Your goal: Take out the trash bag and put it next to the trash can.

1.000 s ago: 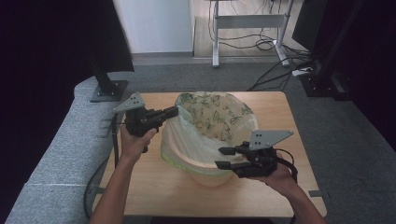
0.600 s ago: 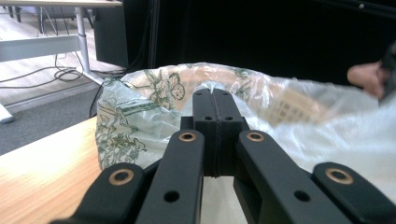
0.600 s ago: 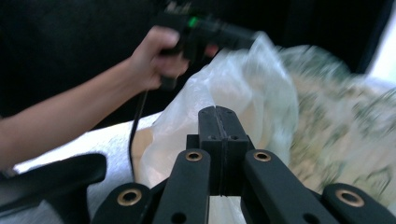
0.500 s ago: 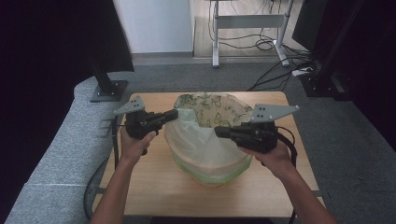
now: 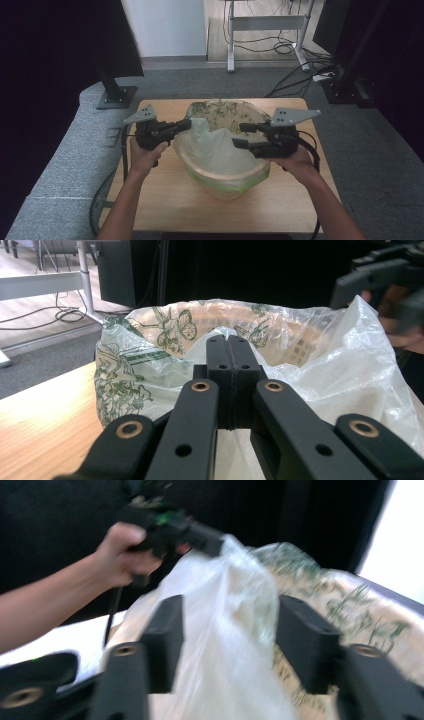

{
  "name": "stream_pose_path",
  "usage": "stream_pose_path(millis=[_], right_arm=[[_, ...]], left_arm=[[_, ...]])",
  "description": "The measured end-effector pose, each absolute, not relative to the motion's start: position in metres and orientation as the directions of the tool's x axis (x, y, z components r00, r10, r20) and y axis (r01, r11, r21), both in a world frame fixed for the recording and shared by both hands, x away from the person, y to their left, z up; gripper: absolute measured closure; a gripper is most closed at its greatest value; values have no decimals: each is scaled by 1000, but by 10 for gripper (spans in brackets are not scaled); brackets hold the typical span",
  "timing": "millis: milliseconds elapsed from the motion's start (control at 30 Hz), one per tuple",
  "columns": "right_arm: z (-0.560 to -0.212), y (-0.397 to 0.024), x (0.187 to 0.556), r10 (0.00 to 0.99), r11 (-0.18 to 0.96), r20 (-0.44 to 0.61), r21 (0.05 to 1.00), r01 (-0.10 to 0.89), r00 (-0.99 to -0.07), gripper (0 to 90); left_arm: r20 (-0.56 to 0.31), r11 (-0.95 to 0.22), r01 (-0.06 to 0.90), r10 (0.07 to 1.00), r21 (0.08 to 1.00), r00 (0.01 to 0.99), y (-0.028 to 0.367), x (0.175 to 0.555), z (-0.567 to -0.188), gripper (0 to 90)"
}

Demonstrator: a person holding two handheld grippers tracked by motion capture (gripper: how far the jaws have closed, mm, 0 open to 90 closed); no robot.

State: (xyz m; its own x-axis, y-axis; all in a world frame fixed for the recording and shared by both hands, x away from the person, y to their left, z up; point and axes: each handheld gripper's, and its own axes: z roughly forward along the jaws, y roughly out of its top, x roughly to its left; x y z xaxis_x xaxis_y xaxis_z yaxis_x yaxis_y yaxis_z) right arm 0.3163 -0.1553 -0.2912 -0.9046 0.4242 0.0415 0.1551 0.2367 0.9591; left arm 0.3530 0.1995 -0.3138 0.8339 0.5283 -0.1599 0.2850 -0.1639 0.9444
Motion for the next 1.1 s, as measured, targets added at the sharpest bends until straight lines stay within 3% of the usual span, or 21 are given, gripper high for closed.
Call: stream_pose_path(millis=[133,200,333,367,567,833,1000,1033,1100], right_arm=[[-302,-171,306,413,299,8,943,144,-911,364],[-305,-171,306,426,333,-6,931,150,-905,405],[-311,-162,307,408,438,-71,890,127,-910,838],[-309,-159,308,399,438,-71,891,122,-914,886],[-278,-144,327,465,300,-39,947,116,-885,894],[-279,-122,361,527,364,-56,917,165,-848,893],[-291,-120,368,509,391,-31,899,199,-860,889],[-291,-120,367,501,396,-25,895,204,-865,868],[-289,-125,360,486,374,-30,911,176,-873,721]], left_arm=[[-162,-163,289,533,944,830,200,354,-315,900],[-167,-157,292,535,943,828,201,354,-315,900],[-167,-158,293,538,943,827,202,354,-315,900],[-167,-158,293,537,943,827,202,354,-315,900],[-170,-156,297,539,942,825,206,354,-316,900],[-177,-155,301,532,941,828,205,355,-318,900],[-176,-165,303,526,939,832,202,356,-319,900],[-175,-166,303,527,938,831,202,357,-320,900],[-179,-163,305,528,938,830,203,357,-320,900]])
